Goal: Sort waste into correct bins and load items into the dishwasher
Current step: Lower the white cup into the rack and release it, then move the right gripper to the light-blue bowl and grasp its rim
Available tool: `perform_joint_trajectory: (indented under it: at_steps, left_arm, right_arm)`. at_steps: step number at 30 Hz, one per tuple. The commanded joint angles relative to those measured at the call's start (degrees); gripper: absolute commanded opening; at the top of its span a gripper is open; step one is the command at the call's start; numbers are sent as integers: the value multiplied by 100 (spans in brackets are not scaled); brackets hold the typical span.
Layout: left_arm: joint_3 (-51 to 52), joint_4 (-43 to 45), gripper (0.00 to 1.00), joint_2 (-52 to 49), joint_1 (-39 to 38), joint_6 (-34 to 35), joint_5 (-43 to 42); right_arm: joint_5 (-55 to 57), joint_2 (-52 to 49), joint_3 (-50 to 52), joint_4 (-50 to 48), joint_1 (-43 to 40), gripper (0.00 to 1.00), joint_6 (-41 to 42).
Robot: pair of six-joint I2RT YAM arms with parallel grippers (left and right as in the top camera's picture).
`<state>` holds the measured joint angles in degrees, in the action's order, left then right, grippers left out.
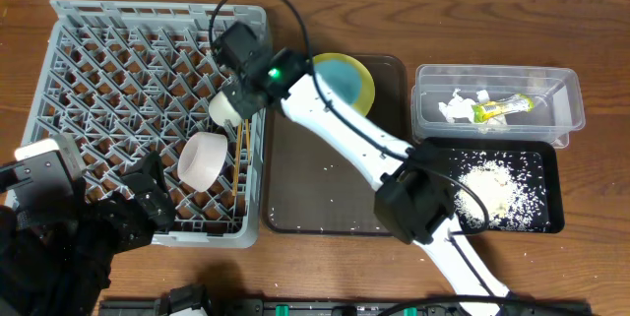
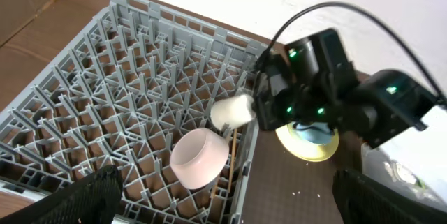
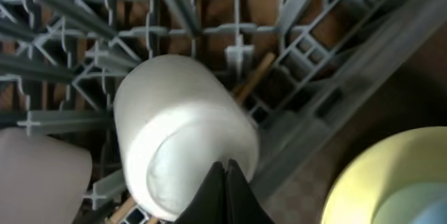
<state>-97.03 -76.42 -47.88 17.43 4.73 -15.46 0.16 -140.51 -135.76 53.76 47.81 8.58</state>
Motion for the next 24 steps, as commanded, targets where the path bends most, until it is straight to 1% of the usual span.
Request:
perform_joint_trajectory:
  at_steps: [1,5,9,11,14,17,18,19,22,23,24]
  left_arm:
    - [-24,17,97,-2,13,50,35]
    - [-26,20,97,-2,13,50,33]
    - [-24,17,97,-2,13,50,33]
    - [-24,17,97,-2,13,50,33]
    - [-24,17,97,-2,13,50,35]
    - [-24,20,97,-2,13,50,35]
    - [-24,17,97,-2,13,50,33]
    - [-24,17,97,-2,13,50,35]
    - [-24,17,97,-2,13,50,33]
    - [-24,17,97,-2,13,50,33]
    - [-24,20,97,-2,13,50,33]
  right_arm:
    - [-90,160,72,-87,177,1,-131]
    - [-111,297,31,-153,282,2,-634]
    - [-225,407,31,-177,286,5,-1266]
    - [-234,466,26,-166,243,7,-1403]
    - [-232,656,24,-160,90,12,-1353]
    - [-236,922,24,-68,-205,21,-1165]
    - [-238,1014,24,17,-343,28,-1080]
    - [-245,1069,24,122,-448,39,-1054]
    - [-260,1097,24,614,-730,60,-1106]
    - [-258,1069,35,780,-802,65,-1117]
    - [-258,1023,63,990,-901,66,-1187]
